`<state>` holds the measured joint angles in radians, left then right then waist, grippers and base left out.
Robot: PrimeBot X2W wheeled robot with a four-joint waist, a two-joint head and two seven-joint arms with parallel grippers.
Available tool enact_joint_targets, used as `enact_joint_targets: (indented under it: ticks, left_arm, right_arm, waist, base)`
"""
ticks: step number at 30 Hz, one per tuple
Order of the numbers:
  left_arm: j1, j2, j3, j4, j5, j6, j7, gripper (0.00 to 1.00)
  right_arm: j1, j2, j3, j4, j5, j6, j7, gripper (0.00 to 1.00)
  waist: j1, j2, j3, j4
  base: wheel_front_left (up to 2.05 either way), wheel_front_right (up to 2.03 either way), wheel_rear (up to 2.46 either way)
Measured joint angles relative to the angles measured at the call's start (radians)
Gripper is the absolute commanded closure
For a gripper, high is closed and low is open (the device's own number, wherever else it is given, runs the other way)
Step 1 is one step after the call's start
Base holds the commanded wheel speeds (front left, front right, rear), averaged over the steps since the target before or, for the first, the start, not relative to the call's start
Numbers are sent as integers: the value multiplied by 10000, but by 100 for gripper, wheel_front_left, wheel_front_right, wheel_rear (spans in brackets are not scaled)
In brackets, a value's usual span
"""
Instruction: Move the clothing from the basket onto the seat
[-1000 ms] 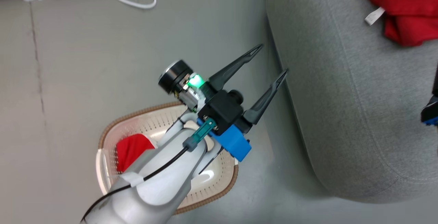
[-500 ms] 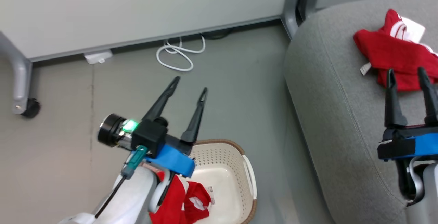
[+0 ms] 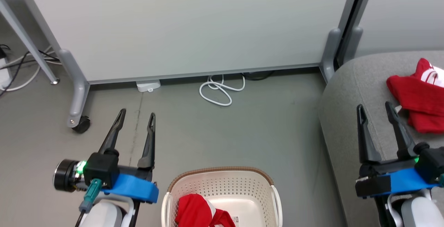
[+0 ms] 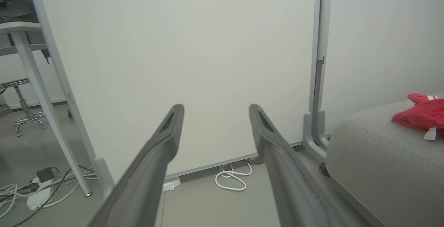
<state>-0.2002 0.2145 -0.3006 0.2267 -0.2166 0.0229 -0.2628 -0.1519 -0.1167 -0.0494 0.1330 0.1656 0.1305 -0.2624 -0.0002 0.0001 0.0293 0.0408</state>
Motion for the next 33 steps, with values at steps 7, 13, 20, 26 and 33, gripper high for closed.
enact_joint_targets:
  ticks: [7, 13, 20, 26, 33]
  left_arm:
    - [830, -109, 500, -324, 297, -58, 0, 0]
    - [1229, -326, 777, -508, 499, -155, 0, 0]
    - [1362, -472, 1110, -598, 685, -322, 0, 0]
    - [1376, -625, 1277, -591, 809, -468, 0, 0]
    - [1376, -717, 1436, -522, 993, -617, 0, 0]
  right_arm:
    - [797, 245, 117, -422, -240, 0, 0, 0]
    - [1289, 414, 261, -368, -320, 0, 0, 0]
    - [1411, 512, 257, -326, -328, 0, 0, 0]
    - [1411, 550, 213, -326, -328, 0, 0, 0]
    - [1411, 579, 180, -326, -330, 0, 0, 0]
  waist:
    - [0, 0, -322, 206]
    - [1, 0, -382, 192]
    - [2, 0, -394, 212]
    - [3, 0, -390, 235]
    - [2, 0, -425, 266]
  base:
    - [0, 0, 0]
    - [0, 0, 0]
    - [0, 0, 0]
    - [0, 0, 0]
    - [0, 0, 0]
